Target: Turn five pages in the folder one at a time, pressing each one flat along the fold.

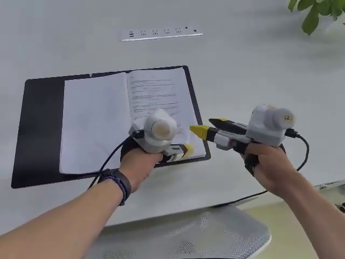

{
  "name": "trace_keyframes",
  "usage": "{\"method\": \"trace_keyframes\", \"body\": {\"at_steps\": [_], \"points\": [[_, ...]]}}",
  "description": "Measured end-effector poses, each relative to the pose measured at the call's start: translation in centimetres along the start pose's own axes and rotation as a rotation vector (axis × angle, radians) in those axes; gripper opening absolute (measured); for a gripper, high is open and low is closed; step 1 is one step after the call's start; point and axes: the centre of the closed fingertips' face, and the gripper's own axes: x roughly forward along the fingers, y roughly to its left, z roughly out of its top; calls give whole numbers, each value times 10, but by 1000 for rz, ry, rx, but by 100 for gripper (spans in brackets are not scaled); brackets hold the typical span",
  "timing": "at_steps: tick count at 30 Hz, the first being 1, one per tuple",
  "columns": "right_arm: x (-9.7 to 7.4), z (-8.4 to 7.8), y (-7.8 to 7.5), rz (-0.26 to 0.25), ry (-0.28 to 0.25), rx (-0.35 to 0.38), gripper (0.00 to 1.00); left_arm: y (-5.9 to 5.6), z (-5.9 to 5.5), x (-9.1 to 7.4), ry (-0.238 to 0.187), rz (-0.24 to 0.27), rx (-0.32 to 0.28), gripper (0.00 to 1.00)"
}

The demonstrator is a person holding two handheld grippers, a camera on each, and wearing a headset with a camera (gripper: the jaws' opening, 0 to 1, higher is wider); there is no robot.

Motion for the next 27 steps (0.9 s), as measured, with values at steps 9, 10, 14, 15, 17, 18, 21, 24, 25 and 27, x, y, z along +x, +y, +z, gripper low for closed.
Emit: {"method": "trace_keyframes", "body": {"at_steps": [9, 10, 14, 15, 17, 18, 21, 24, 25, 27], "points": [[34, -3, -9, 38, 0, 113, 47, 0, -1, -2, 7, -13, -10, 63], [37, -6, -8, 39, 9, 130, 46, -1, -1, -3, 9, -18, -15, 64], [41, -14, -1, 55, 33, 132, 42, -4, -2, -7, 19, -41, -44, 72], [40, -14, -1, 56, 33, 131, 40, -4, -2, -8, 20, -40, -45, 73], [39, -14, -1, 55, 16, 147, 37, -3, -4, -12, 21, -37, -47, 73], [38, -14, -1, 52, 8, 154, 35, -2, -4, -14, 20, -37, -51, 74], [36, -12, -3, 43, -14, 176, 27, 0, -1, -21, 10, -30, -49, 76], [34, -11, -5, 29, -26, 187, 17, 2, 4, -28, -10, -23, -60, 77], [33, -9, -4, 28, -35, 190, 14, 3, 5, -30, -14, -21, -60, 77], [33, -8, -3, 28, -42, 194, 8, 4, 7, -35, -23, -15, -61, 77]]}}
